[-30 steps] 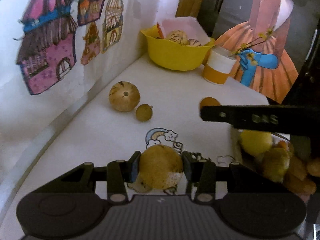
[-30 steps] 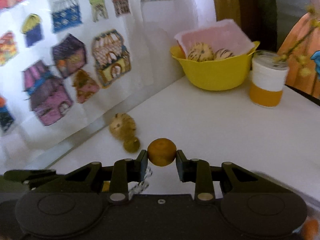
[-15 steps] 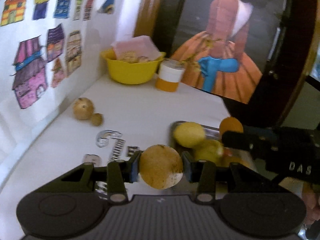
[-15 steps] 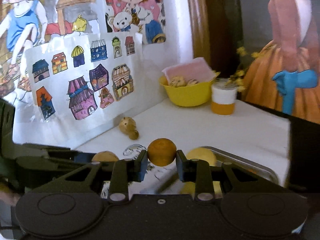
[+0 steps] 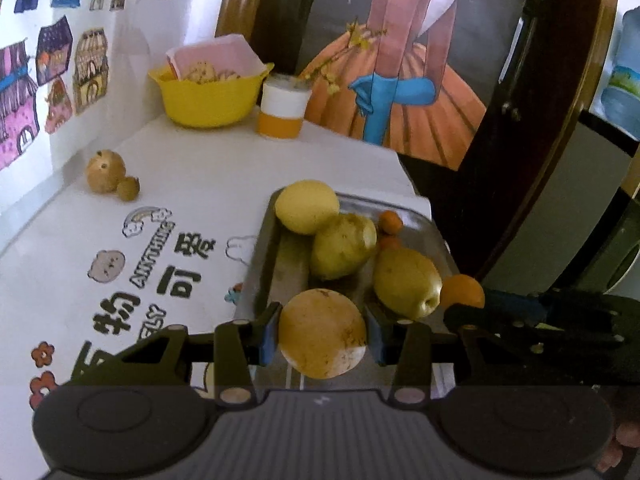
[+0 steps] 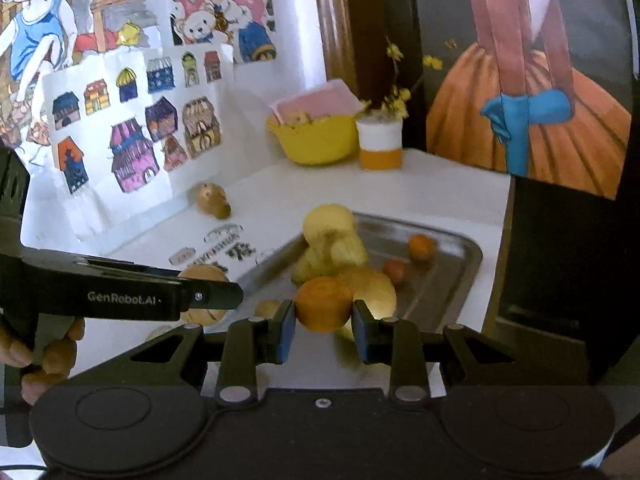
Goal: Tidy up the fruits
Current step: 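Carry the tan fruit and kumquat onto the tray and open both grippers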
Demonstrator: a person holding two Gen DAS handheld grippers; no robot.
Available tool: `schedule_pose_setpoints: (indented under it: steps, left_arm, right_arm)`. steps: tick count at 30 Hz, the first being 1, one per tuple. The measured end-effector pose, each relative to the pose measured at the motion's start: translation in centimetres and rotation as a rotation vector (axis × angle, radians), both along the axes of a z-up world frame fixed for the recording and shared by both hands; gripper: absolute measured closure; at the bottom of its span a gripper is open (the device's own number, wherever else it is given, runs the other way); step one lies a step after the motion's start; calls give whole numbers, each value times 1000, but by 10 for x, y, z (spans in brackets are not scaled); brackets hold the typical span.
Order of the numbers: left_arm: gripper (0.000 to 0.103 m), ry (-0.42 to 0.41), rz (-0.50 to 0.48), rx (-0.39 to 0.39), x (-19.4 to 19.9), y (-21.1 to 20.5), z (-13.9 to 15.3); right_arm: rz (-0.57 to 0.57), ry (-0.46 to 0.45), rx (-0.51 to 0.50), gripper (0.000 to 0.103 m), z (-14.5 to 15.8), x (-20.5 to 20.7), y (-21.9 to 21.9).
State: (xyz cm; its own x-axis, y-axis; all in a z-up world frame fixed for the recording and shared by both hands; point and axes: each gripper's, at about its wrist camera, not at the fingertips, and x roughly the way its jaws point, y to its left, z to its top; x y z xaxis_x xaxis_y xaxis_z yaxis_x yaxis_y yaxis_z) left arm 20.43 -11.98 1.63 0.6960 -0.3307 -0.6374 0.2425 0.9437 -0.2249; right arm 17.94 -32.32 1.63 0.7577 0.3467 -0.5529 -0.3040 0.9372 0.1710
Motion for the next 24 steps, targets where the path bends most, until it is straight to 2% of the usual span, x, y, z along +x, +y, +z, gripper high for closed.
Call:
schedule_pose_setpoints:
  steps: [10, 24]
  left_arm:
    - [56, 68, 1, 34, 6, -1, -19]
    - [56, 78, 15, 48, 14, -1, -29]
  right_arm:
    - [17, 37, 10, 71, -22, 5, 10]
    - [23, 72, -15, 70, -36, 16, 21]
